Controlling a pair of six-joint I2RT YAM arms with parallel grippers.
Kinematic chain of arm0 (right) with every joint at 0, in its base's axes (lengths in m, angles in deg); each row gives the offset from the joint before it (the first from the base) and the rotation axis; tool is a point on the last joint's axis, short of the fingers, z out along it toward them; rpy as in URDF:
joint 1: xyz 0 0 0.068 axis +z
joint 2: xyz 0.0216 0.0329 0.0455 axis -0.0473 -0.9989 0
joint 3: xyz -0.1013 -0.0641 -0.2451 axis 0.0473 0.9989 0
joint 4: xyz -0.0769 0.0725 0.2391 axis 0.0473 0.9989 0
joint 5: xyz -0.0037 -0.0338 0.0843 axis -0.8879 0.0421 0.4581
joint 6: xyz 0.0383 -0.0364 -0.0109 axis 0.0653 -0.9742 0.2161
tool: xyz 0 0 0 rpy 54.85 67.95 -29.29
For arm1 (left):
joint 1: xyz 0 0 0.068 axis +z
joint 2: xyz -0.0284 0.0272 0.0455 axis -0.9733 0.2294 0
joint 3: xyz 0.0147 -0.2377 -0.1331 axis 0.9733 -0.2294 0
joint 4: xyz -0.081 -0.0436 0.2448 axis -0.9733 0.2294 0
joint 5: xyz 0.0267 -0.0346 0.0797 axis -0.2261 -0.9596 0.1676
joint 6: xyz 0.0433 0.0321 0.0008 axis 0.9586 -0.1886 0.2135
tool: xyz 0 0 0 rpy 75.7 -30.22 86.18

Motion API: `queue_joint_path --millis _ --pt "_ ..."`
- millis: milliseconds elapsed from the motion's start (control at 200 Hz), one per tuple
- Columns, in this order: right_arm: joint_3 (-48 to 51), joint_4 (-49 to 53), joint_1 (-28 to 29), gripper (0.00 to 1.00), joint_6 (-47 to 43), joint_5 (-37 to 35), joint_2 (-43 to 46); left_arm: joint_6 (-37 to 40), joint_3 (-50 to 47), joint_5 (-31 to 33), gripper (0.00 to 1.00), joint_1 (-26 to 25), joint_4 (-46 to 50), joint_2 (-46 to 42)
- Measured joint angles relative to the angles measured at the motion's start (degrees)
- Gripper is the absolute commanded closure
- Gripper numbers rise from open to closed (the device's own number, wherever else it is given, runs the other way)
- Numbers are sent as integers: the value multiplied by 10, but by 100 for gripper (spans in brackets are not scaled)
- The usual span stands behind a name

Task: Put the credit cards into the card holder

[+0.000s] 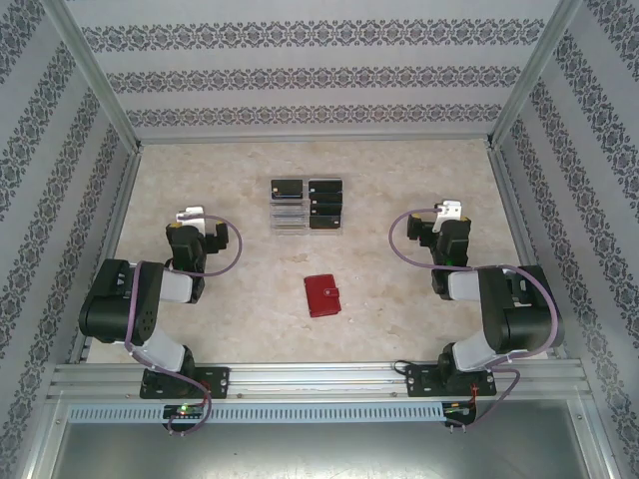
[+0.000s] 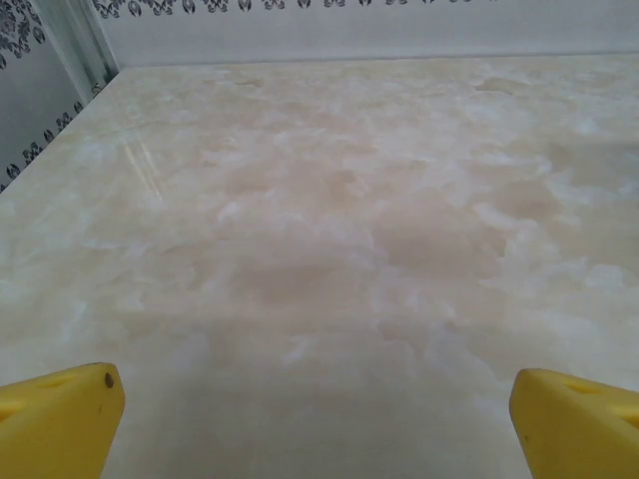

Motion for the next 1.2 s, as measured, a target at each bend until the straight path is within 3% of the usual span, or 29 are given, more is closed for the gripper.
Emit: queue_joint_path --millis 140,824,949,1049,1199 --pt "0 0 0 2 0 0 0 0 -27 -3 0 0 -33 0" --pt "1 1 0 2 0 -1 6 0 -3 -2 0 0 -13 0" --pt "1 63 8 2 5 -23 77 0 -3 -1 0 0 -3 -10" --pt "-30 168 7 2 38 -26 155 -1 -3 10 0 0 13 -35" --pt "-88 316 -6 2 177 -5 250 -12 25 34 0 -3 121 -123"
